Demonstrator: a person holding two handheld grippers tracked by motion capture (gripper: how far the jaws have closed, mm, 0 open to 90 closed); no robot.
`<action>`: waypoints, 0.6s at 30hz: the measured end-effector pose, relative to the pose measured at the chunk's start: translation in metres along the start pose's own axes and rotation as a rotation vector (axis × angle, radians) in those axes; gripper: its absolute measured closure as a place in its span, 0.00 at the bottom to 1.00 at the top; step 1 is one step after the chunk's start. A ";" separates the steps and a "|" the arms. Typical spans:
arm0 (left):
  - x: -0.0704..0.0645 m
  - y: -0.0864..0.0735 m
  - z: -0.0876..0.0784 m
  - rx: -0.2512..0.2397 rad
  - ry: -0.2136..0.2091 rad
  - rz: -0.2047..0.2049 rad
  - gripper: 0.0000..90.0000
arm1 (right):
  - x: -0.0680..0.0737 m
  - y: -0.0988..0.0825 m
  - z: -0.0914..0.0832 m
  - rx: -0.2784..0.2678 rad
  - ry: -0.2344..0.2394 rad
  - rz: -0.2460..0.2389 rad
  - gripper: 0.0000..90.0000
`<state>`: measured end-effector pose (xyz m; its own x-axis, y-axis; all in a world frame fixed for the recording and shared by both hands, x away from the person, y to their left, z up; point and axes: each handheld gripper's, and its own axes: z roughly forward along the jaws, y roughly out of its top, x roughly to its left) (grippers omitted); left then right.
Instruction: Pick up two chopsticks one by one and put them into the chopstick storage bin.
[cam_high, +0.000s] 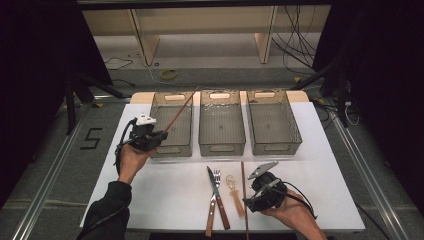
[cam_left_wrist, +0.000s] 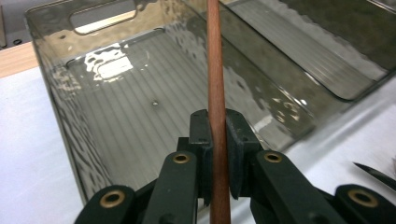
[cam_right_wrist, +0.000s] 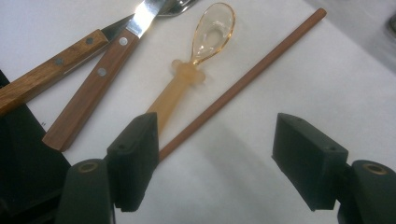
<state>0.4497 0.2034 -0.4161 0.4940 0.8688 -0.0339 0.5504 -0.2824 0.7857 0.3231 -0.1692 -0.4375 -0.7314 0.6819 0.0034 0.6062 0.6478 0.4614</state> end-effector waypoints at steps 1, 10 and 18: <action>0.003 0.001 0.002 0.006 0.007 -0.009 0.91 | 0.000 0.000 0.000 0.001 0.001 0.000 0.36; 0.021 0.001 0.018 0.049 0.052 -0.106 0.91 | 0.000 0.000 0.001 0.010 0.002 -0.004 0.36; 0.026 -0.001 0.030 0.083 0.073 -0.187 0.73 | 0.001 -0.001 0.001 0.013 0.014 -0.008 0.36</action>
<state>0.4822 0.2141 -0.4360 0.3298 0.9355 -0.1270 0.6827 -0.1434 0.7165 0.3222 -0.1680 -0.4390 -0.7406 0.6719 0.0122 0.6042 0.6579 0.4496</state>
